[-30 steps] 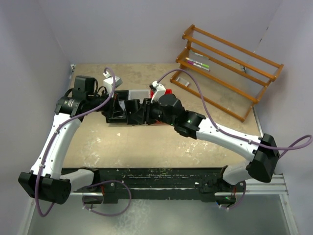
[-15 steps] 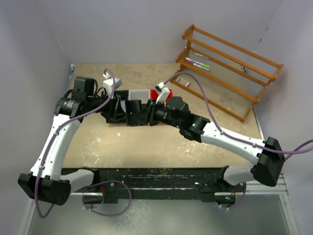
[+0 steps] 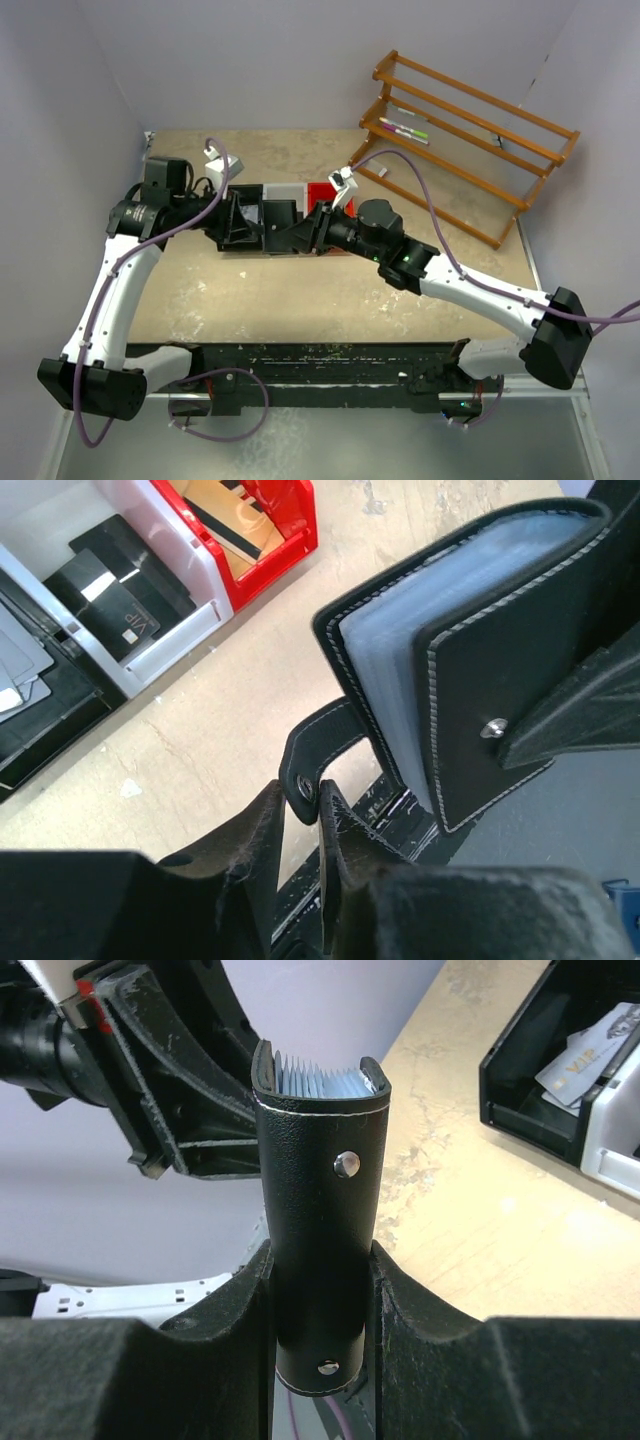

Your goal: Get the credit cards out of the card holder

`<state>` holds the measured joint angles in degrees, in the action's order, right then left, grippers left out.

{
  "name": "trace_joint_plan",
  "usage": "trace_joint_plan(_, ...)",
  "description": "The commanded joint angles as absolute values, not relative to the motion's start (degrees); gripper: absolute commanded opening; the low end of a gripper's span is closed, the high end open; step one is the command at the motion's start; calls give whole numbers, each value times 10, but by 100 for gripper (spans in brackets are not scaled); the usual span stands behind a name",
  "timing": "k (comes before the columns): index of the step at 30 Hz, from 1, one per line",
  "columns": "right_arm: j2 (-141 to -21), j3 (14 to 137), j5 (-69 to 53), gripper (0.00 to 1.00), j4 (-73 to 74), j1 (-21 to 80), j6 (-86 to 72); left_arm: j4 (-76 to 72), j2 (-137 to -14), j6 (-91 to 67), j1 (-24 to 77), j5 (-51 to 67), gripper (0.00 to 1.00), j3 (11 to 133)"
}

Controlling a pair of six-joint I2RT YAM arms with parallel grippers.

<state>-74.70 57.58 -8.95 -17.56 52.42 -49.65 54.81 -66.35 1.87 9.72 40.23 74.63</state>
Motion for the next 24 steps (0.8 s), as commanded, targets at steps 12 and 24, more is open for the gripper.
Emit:
trace_joint_plan(12,-740,561,-139,0,-318,519,-534,523,-670,-38,62,575,49,747)
trace_joint_plan(24,-745,557,-142,0,-339,518,-543,540,-670,-19,62,526,4,742)
